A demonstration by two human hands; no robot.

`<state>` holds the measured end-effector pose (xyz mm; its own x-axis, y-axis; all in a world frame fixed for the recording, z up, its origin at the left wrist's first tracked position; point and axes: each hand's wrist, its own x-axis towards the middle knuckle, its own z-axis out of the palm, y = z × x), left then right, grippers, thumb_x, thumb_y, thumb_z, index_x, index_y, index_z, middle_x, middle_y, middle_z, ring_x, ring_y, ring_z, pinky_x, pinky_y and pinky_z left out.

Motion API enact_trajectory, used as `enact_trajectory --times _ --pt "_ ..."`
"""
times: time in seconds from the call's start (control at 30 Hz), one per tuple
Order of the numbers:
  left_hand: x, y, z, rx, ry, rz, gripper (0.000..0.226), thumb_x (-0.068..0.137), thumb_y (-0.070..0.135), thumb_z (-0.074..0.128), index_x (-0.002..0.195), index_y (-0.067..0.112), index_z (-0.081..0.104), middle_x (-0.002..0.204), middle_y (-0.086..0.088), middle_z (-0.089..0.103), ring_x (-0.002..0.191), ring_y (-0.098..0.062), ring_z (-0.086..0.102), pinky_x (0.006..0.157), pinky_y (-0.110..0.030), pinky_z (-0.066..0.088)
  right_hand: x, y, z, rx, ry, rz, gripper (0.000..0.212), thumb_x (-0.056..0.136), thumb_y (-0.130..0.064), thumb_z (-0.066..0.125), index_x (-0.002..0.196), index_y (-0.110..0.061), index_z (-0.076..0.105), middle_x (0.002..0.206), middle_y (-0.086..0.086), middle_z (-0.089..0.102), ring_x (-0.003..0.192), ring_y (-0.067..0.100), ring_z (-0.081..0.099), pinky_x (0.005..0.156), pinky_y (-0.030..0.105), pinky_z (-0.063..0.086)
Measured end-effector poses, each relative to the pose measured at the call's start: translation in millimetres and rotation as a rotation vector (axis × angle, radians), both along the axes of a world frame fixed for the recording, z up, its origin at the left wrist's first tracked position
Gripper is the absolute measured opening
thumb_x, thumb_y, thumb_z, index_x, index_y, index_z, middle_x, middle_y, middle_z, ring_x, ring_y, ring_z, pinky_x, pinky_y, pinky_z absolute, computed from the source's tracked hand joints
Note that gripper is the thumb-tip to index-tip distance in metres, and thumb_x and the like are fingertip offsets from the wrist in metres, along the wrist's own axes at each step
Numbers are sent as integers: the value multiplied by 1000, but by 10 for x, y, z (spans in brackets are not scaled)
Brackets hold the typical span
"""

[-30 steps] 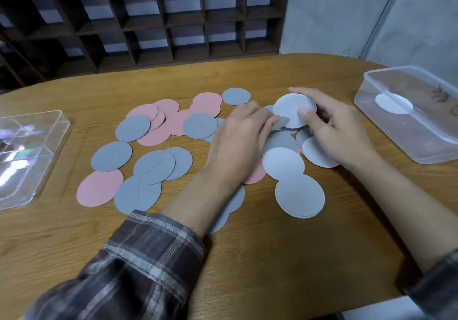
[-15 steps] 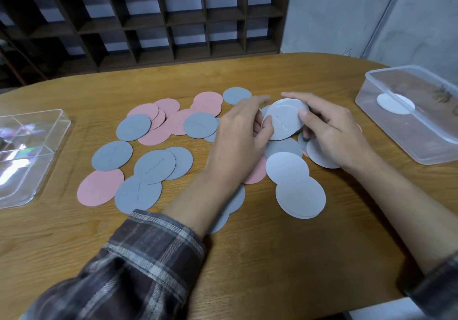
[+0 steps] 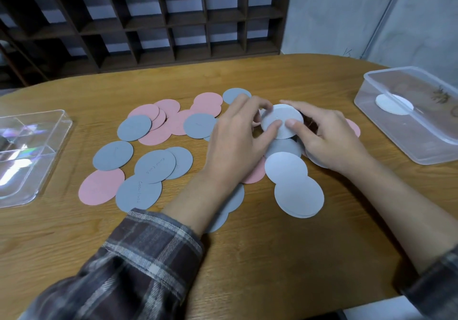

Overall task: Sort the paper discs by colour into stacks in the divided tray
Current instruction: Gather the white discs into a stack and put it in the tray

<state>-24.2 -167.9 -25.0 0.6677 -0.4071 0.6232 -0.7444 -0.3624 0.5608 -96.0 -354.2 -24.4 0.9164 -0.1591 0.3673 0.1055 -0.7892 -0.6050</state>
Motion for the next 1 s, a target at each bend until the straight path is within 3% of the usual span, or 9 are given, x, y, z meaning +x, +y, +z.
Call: enact_trajectory --times 0.1,0.17,0.27,0.4,0.53,0.7,0.8,0.9,1.0 --pt "12 33 24 159 101 -224 30 84 47 82 95 21 74 80 7 61 77 -10 58 67 -33 51 -1 -31 -1 49 -33 -30 36 103 -20 58 138 -28 62 107 1 74 95 21 65 87 24 47" --pt "10 66 27 340 233 -342 42 74 59 86 99 27 77 87 10 63 83 -7 58 70 -29 50 9 -51 18 88 -61 -61 33 103 -19 58 134 -27 64 110 -6 72 98 16 64 88 26 48" --pt "10 86 15 452 233 -375 57 66 65 88 112 34 77 98 14 58 91 -4 55 75 -24 50 17 -69 21 110 -67 -76 29 102 -19 59 130 -25 64 109 -13 70 100 11 63 88 27 50" --pt "30 82 17 390 294 -381 48 67 57 91 107 33 79 99 15 60 90 -3 55 75 -24 50 14 -52 27 111 -69 -64 28 102 -19 59 129 -26 65 109 -15 70 101 6 63 86 18 48" --pt "22 75 8 334 336 -343 36 69 45 94 94 29 75 94 12 62 79 -2 53 67 -15 43 11 -53 26 128 -79 -55 33 102 -18 58 134 -28 63 115 -14 70 106 9 64 94 30 51" --pt "48 82 15 109 416 -345 16 80 27 89 87 22 75 83 6 67 64 -6 50 63 -29 46 19 -77 -19 160 -74 -35 46 103 -19 57 145 -35 57 117 -8 73 100 27 66 94 44 52" --pt "73 59 27 -58 491 -352 14 84 21 87 87 14 75 83 -12 69 62 -12 49 63 -27 45 32 -98 -37 223 -63 7 47 104 -16 56 144 -38 57 104 -26 70 90 3 64 85 34 52" --pt "95 47 14 -165 562 -337 17 87 16 85 91 5 73 82 -23 68 64 -15 50 64 -27 48 43 -78 -47 313 -54 41 42 104 -16 55 139 -39 62 94 -7 72 72 16 61 68 40 54" --pt "118 44 -20 -214 620 -275 18 88 17 84 90 5 70 75 -11 64 65 -18 54 65 -29 52 41 -52 -31 382 -53 83 39 104 -18 49 135 -37 66 78 13 63 63 25 56 59 41 50"
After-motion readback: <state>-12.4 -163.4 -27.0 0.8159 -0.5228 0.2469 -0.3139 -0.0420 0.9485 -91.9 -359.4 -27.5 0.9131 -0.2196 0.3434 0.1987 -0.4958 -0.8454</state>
